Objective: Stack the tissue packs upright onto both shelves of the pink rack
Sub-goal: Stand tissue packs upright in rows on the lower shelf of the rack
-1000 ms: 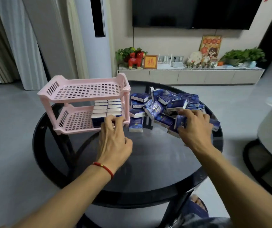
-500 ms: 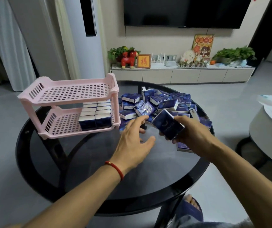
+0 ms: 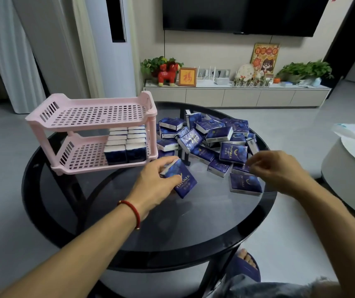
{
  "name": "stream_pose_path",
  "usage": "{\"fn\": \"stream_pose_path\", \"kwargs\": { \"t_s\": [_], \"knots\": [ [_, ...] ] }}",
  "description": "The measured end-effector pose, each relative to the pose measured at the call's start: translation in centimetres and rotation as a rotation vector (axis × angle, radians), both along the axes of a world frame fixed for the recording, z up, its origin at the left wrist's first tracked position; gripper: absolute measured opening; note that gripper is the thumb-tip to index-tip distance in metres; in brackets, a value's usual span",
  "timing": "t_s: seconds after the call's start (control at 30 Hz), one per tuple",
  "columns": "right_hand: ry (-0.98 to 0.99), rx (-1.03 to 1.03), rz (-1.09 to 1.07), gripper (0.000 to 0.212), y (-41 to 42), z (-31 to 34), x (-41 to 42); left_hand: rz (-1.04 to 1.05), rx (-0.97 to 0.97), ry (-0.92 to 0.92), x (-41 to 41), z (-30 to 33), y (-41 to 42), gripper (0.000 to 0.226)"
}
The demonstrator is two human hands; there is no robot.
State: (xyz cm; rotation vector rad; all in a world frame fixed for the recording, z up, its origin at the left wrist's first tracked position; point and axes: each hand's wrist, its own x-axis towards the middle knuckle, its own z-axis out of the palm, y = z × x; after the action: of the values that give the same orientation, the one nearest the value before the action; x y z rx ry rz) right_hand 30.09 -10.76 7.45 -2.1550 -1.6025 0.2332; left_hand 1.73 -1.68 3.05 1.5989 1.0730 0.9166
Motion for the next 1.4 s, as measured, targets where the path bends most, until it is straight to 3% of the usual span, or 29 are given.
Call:
{"fn": "stream_pose_path", "kwargs": {
  "t_s": [0.07,0.2,0.3,0.4,0.5,0.63,0.77,0.83,0.9,1.0,1.17,1.27,1.4],
  "knots": [
    [-0.048,-0.108,0.073,0.017,-0.5,-0.6,0.3,-0.008,0.026,0.060,-0.3,-0.1,0.0,0.047],
    [-0.179,-0.235,0.157,0.051,-0.3,-1.5,-0.6,0.013,-0.004,0.092,-0.1,-0.6,0.0,0.037],
    [-0.257,-0.287,0.194,0.056,0.1,-1.5,-1.5,0.017,0.008,0.089,0.1,-0.8,0.1,0.031],
    [-0.150,-0.327,0.294,0.055,0.0,-1.5,-2.8,0.009,0.055,0.090,-0.2,-0.6,0.2,0.028],
    [-0.063,-0.211,0.464,0.056,0.2,-1.1,-5.2,-0.009,0.030,0.119,-0.8,-0.7,0.3,0.031],
    [-0.122,0.024,0.684,0.060,1.2,-0.3,-10.0,-0.077,-0.214,-0.068,-1.5,-0.2,0.4,0.032],
    [-0.162,0.082,0.809,0.070,2.3,-0.3,-13.1,-0.227,-0.526,-0.309,-3.1,0.6,0.4,0.042],
    [-0.126,0.114,0.830,0.068,2.7,-0.1,-13.9,-0.307,-0.624,-0.396,-4.7,0.6,0.8,0.035],
    [-0.094,0.123,0.823,0.063,3.1,0.0,-14.5,-0.421,-0.669,-0.463,-6.2,0.6,1.0,0.048],
    [-0.021,0.150,0.829,0.058,3.8,-0.2,-15.5,-0.442,-0.492,-0.374,-7.5,0.4,0.8,0.053],
    [0.208,0.066,0.739,0.072,5.3,-0.9,-16.7,-0.163,-0.171,-0.120,-9.7,-0.2,1.7,0.091],
    [0.355,0.032,0.687,0.061,6.8,-1.7,-17.9,-0.117,-0.036,0.041,-11.1,-0.6,2.2,0.090],
    [0.215,0.135,0.655,0.043,8.4,-2.5,-19.5,-0.117,0.072,0.179,-12.6,-0.8,2.0,0.077]
  ]
}}
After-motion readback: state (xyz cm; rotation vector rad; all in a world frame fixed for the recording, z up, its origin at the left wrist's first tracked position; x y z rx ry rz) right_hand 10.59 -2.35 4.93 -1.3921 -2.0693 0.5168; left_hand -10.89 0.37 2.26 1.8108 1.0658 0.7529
